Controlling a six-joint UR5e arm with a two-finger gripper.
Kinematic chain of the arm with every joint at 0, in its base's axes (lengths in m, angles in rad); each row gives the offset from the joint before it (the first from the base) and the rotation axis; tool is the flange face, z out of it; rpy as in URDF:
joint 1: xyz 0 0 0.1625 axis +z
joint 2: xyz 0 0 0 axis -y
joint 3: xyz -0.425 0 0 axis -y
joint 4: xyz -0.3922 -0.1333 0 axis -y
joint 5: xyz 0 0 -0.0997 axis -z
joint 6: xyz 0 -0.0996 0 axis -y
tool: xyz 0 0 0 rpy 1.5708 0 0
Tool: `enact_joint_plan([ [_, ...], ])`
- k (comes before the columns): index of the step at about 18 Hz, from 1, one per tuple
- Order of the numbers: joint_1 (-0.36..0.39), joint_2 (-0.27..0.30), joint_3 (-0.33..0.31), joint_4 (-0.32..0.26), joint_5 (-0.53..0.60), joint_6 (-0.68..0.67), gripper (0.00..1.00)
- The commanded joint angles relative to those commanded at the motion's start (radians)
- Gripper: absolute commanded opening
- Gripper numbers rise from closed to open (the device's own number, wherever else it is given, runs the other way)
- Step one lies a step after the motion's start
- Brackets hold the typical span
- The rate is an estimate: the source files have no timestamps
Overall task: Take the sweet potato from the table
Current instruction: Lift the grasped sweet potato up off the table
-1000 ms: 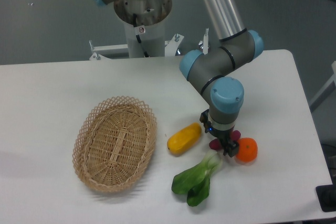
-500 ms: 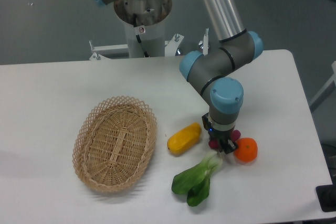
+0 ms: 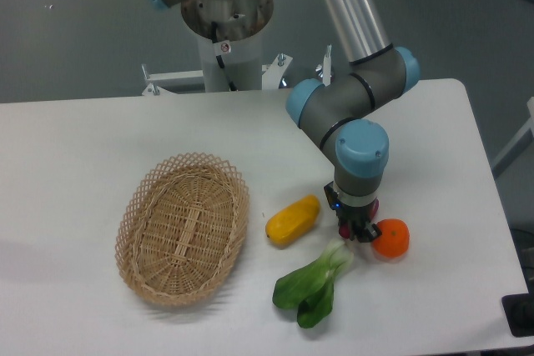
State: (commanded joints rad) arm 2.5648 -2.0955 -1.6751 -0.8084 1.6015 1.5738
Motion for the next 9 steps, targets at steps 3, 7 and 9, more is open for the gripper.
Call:
enact_joint_plan([
  [3,0.005,0.029,0.017,-0.011,-0.003,0.005,0.32],
  [7,0.006,0.072,0.075,-0.035,-0.006,-0.011,0.33],
  [9,0.006,0.090,0.106,-0.058,-0.012,-0.014,0.33],
])
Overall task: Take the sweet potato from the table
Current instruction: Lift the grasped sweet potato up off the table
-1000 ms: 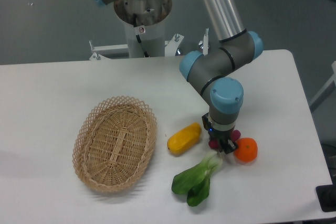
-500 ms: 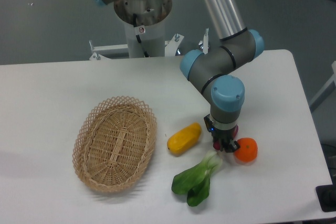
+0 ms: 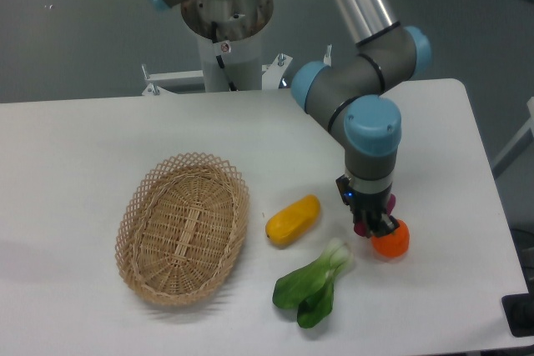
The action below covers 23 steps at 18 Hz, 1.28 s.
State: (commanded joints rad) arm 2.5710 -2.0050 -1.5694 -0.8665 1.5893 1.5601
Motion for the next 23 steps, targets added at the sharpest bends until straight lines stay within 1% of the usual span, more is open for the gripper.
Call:
enact_joint_plan([
  [1,0.002,0.011,0.023,-0.031,-0.015,-0.011,0.33],
  [4,0.021,0.035,0.109,-0.168,-0.109,-0.057,0.33],
  [5,0.035,0.038,0.136,-0.201,-0.136,-0.063,0.33],
  [6,0.049,0.046,0.155,-0.216,-0.164,-0.072,0.33],
  [9,0.090,0.066,0.169,-0.227,-0.253,-0.089,0.33],
  [10,0.101,0.072,0.170,-0.244,-0.271,-0.089,0.33],
  [23,0.109,0.080,0.169,-0.247,-0.272,-0.087,0.33],
])
